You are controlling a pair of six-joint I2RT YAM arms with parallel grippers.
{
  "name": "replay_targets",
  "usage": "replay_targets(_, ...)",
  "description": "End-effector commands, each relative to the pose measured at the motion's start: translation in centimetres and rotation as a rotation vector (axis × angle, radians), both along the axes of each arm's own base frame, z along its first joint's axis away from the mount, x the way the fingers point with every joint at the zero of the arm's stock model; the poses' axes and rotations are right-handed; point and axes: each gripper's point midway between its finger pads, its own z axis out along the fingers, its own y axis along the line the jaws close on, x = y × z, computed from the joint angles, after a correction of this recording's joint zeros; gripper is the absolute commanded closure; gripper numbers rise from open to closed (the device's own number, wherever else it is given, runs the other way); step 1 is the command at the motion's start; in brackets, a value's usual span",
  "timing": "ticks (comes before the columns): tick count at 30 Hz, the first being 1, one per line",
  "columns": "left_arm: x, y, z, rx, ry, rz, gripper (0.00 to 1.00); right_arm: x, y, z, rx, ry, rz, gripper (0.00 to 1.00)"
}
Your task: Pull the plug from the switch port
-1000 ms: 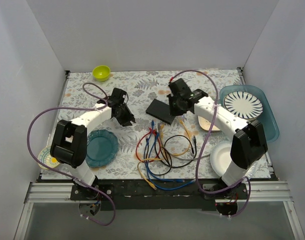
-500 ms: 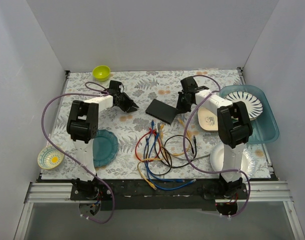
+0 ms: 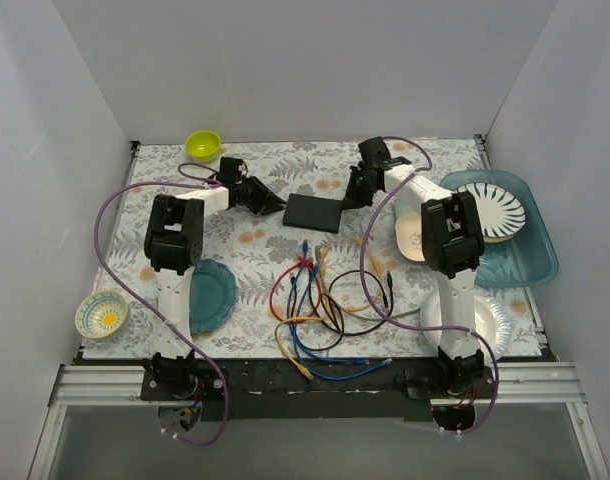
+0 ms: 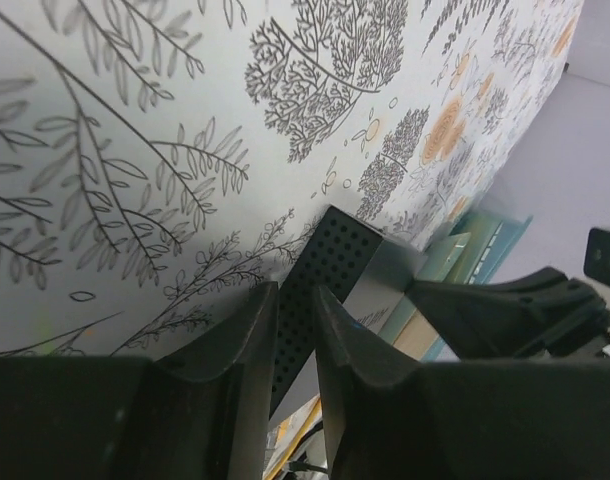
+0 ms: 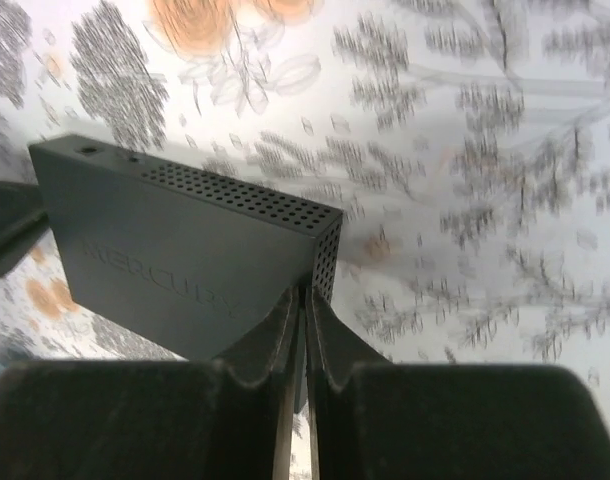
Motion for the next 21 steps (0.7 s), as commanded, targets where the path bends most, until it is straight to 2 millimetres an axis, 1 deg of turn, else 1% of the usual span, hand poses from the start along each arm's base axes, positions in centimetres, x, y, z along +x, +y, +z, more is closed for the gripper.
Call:
replay_targets(1,-1.4,0.3,-0.4,0.004,0.035,0.004,0.79,2.2,1.5,-1.1,0.098,0.017,0.012,0.87)
replay_targets(2,-2.0,1.6,-1.0,0.007,0.056,0.041,0.79,2.4,1.6,0.4,0.129,-0.013,0.002,0.86)
replay_targets(3,-1.3,2.3,-0.3,0.002,0.024,0.079,0.79,3.4,1.4,1.7,0.150,-0.076,-0.014,0.86)
replay_targets(4,-1.1,3.1,1.1,-0.005,0.003,0.113,0.79,4.0,0.7,2.9,0.166,-0.114,-0.042,0.86)
replay_targets(5,-1.2,4.8,0.7,-0.007,0.030,0.170,0.79,3.3,0.0,4.5,0.182,-0.139,-0.059,0.85)
replay_targets(7,-1.1,6.9,1.0,0.033,0.036,0.244,0.79,3.1,-1.3,6.6,0.177,-0.177,-0.091,0.86)
replay_targets(8,-1.0,7.8,1.8,0.051,0.016,0.260,0.79,2.4,-1.6,6.1,0.156,-0.161,-0.088,0.85)
replay_targets(9,-1.8,8.1,1.5,0.071,0.044,0.264,0.79,1.5,-1.9,5.5,0.131,-0.137,-0.076,0.86)
replay_targets(10,-2.1,8.2,1.4,0.076,0.053,0.260,0.79,0.9,-2.2,4.8,0.122,-0.117,-0.072,0.86)
replay_targets(11,-2.7,8.0,1.2,0.067,0.065,0.248,0.79,0.2,-2.4,4.0,0.110,-0.092,-0.069,0.86)
replay_targets(12,-3.6,7.6,0.3,0.054,0.094,0.246,0.79,-1.0,-2.7,2.3,0.095,-0.046,-0.067,0.86)
replay_targets(14,-4.7,6.5,-0.9,0.031,0.130,0.209,0.79,-2.0,-2.7,0.7,0.103,-0.004,-0.070,0.86)
replay_targets(15,-5.1,6.2,-1.4,0.031,0.140,0.194,0.80,-2.8,-2.6,-0.4,0.107,0.022,-0.072,0.87)
replay_targets(16,-5.5,5.8,-2.0,0.028,0.154,0.181,0.80,-2.8,-2.1,-0.8,0.124,0.021,-0.067,0.86)
replay_targets(17,-5.8,5.2,-2.1,0.010,0.163,0.159,0.80,-2.9,-1.9,-1.2,0.129,0.028,-0.064,0.86)
replay_targets(19,-6.0,4.4,-2.9,-0.016,0.176,0.153,0.80,-3.1,-0.8,-2.0,0.144,0.043,-0.045,0.86)
replay_targets(21,-5.7,4.0,-3.2,-0.038,0.171,0.151,0.80,-2.9,-0.2,-2.5,0.162,0.049,-0.038,0.86)
